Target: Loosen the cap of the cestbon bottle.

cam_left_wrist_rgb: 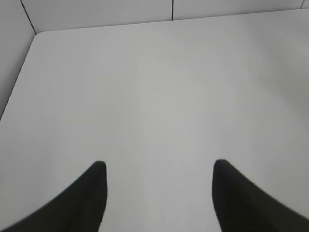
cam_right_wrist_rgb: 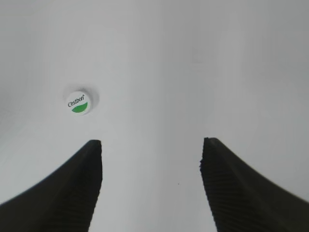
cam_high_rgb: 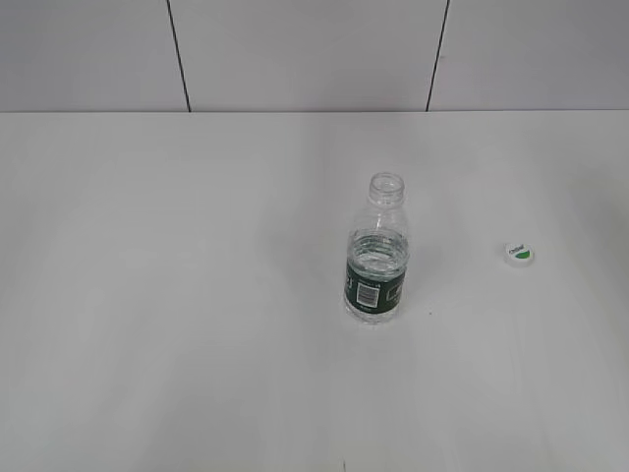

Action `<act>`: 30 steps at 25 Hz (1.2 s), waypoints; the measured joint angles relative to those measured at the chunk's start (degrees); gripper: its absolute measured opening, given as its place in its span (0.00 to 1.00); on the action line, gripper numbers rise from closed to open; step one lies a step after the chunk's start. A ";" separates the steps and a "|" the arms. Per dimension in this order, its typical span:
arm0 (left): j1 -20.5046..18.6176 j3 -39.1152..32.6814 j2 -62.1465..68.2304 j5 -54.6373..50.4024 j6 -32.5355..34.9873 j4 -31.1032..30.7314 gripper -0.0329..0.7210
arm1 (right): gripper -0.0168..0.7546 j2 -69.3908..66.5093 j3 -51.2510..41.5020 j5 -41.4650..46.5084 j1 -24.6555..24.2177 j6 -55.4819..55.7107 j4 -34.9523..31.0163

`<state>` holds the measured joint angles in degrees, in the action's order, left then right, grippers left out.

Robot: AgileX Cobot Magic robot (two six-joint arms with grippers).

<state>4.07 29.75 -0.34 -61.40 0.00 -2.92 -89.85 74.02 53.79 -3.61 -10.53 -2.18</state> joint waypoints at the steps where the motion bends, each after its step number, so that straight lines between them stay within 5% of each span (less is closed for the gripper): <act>1: 0.00 0.00 0.00 0.00 0.00 0.00 0.61 | 0.66 1.82 0.00 0.22 0.00 0.00 0.05; 21: 0.00 0.00 0.00 0.00 0.00 0.05 0.53 | 0.66 46.73 -1.26 5.10 0.00 -1.90 1.09; 30: 0.00 0.00 0.00 0.00 0.00 0.05 0.48 | 0.66 64.07 -19.15 5.76 0.00 -2.19 2.18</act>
<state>4.07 29.75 -0.34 -61.40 0.00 -2.87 -25.78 54.87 59.54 -3.61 -12.72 0.00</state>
